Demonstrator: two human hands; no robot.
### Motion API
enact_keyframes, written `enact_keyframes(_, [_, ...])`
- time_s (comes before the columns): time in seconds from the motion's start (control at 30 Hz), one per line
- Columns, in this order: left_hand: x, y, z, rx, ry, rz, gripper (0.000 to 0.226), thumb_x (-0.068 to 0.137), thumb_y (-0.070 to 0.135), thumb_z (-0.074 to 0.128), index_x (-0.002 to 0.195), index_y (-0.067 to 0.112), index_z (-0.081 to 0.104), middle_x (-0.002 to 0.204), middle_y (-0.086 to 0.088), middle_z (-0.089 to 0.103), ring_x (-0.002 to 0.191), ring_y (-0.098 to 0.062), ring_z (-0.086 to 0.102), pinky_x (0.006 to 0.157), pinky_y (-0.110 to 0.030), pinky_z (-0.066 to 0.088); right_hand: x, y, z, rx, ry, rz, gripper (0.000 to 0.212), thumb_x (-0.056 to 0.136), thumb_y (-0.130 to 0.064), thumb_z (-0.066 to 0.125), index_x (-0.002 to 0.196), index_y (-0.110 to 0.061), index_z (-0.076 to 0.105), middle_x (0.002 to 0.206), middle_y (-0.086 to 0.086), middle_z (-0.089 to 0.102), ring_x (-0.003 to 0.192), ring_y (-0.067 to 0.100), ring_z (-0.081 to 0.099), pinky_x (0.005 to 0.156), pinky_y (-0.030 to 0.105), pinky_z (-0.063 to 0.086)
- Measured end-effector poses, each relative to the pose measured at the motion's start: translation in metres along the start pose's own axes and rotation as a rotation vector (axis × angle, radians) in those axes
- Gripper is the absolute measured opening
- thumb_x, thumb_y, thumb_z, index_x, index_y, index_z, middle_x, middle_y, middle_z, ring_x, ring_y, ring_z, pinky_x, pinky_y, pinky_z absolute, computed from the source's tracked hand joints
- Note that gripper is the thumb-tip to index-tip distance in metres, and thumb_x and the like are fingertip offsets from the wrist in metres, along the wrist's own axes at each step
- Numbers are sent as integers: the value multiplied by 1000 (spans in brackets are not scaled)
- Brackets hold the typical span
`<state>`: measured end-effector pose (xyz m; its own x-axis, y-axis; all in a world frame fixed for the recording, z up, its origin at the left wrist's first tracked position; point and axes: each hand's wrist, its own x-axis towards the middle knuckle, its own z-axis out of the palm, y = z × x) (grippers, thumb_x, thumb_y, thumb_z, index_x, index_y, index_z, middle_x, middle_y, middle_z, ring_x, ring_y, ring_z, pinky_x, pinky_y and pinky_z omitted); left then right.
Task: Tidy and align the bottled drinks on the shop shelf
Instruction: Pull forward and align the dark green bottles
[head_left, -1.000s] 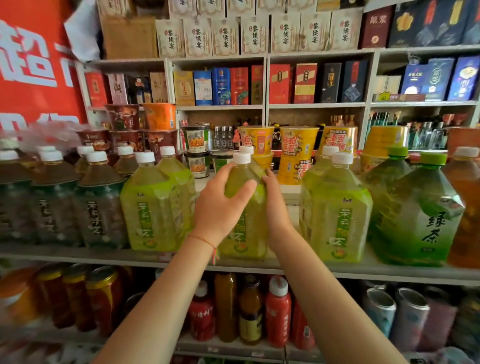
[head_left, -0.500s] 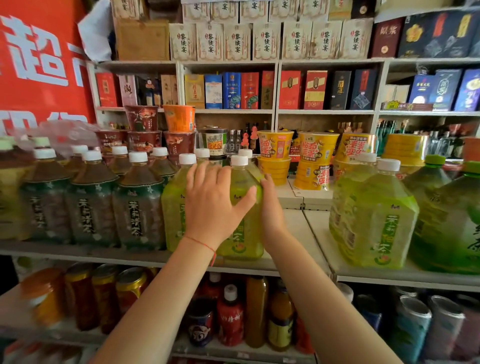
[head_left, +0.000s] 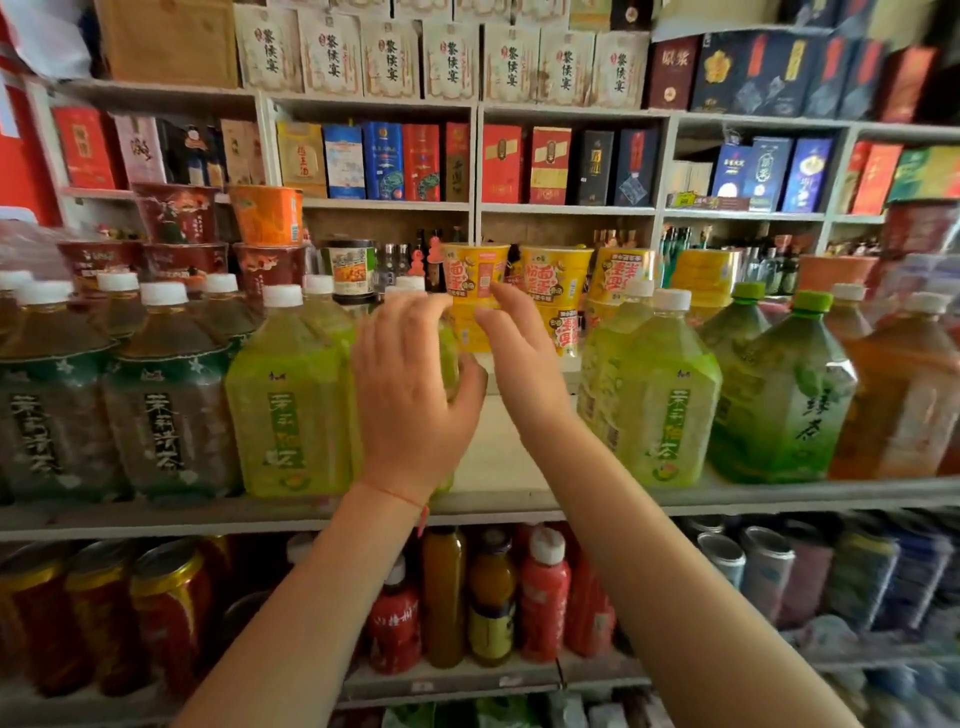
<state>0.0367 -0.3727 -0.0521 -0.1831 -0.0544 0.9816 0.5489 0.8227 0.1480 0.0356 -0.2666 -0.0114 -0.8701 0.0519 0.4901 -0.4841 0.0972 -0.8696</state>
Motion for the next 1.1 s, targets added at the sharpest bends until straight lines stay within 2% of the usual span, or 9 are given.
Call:
enact_keyframes(0.1, [-2,28,19,-60,-61,-16,39,90,21,53,123,3,60,123,-14,59,120,-29,52,108,-35,38,-5,-13,-38,-57,117,-210,41,93,-28,52,134,-28,56,128,-9,60,116,8,56,97,31,46])
enact_keyframes(0.23, [-1,75,58,-151,-180,-113,44,91,33,50,125,7,58,123,-10,57,117,-28,51,102,-46,44,7,-16,-107,-129,227,-288,37,90,-33,49,126,-38,54,122,-9,61,105,12,53,93,35,45])
enact_keyframes(0.37, [-12,122,100,-219,-340,-191,56,95,42,49,143,13,46,142,-6,52,133,-23,45,112,-43,39,14,10,-164,-150,218,-100,46,97,-36,40,141,-27,50,139,-6,55,129,15,50,108,41,42])
enact_keyframes(0.5, [-26,145,120,-235,-388,-318,71,93,53,51,153,19,32,152,0,46,138,-15,44,113,-42,41,17,40,-183,-64,101,94,33,100,-39,37,115,-21,60,108,-8,64,105,9,59,91,29,47])
enact_keyframes(0.6, [-27,146,121,-236,-391,-390,75,92,60,48,155,25,29,151,4,45,136,-11,44,112,-44,42,31,53,-187,195,64,324,70,75,-68,41,130,-29,62,131,-6,66,124,17,58,106,46,46])
enact_keyframes(0.73, [-24,149,117,-241,-392,-442,73,89,59,48,154,28,31,148,7,45,134,-7,44,112,-37,42,47,75,-197,415,-9,510,40,97,-52,45,90,-24,73,75,0,76,87,23,70,89,42,56])
enact_keyframes(0.9, [-22,141,112,-202,-407,-424,77,89,63,44,155,28,29,149,8,45,131,-4,44,108,-31,42,51,92,-187,479,-94,502,43,99,-48,43,121,-21,69,95,7,77,78,21,73,62,30,57])
enact_keyframes(1.0, [-20,132,107,-158,-365,-366,74,92,55,48,156,24,27,148,11,43,127,7,37,109,-29,38,50,94,-174,498,-159,477,44,99,-49,42,122,-20,68,94,5,76,81,21,73,68,32,57])
enact_keyframes(1.1, [-16,122,100,-81,-294,-269,74,94,53,49,156,18,28,146,2,49,131,-6,42,113,-43,38,50,99,-158,502,-195,474,43,101,-49,41,115,-20,69,88,2,76,80,19,72,69,31,55])
